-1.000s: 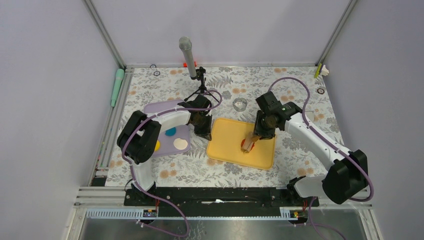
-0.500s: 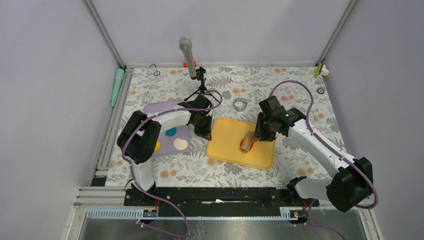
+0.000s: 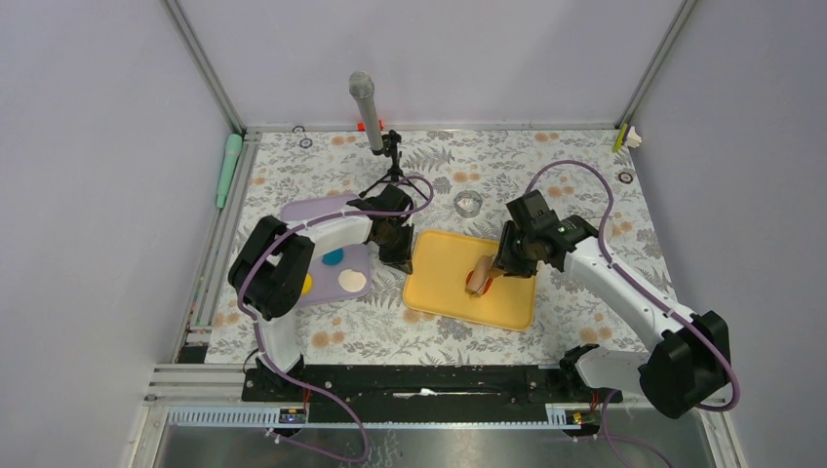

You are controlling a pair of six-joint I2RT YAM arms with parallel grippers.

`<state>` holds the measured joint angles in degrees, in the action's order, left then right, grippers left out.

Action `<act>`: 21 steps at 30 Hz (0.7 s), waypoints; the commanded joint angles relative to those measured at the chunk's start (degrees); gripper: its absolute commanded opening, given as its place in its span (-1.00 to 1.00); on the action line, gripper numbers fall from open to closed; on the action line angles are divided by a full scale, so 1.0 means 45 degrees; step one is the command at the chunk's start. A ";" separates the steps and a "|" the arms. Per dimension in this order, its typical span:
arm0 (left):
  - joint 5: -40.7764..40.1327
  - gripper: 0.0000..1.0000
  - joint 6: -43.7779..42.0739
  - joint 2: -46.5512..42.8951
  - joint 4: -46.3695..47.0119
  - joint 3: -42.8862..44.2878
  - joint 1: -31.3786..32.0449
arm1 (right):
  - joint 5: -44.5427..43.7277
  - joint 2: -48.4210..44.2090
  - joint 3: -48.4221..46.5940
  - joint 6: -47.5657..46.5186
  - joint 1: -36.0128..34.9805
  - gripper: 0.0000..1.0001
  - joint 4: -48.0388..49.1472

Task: Roll out the dumpling wrappers from the dough
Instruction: Flatten out the dough on the work surface.

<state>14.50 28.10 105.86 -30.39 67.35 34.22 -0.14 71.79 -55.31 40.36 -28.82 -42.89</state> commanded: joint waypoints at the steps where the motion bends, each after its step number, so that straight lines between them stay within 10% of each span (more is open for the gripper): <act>1: -0.0525 -1.00 -0.0211 -0.0205 -0.0286 -0.0085 0.0013 | -0.0008 0.1752 0.0944 0.0073 -0.0080 -1.00 -0.0101; 21: -0.0544 -1.00 -0.0229 -0.0205 -0.0317 -0.0129 0.0013 | 0.0305 0.1958 0.0583 0.0035 -0.0080 -1.00 0.0039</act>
<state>14.09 28.08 105.75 -31.00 67.35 34.17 5.76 77.65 -56.21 41.74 -28.77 -34.06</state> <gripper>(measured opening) 0.013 0.390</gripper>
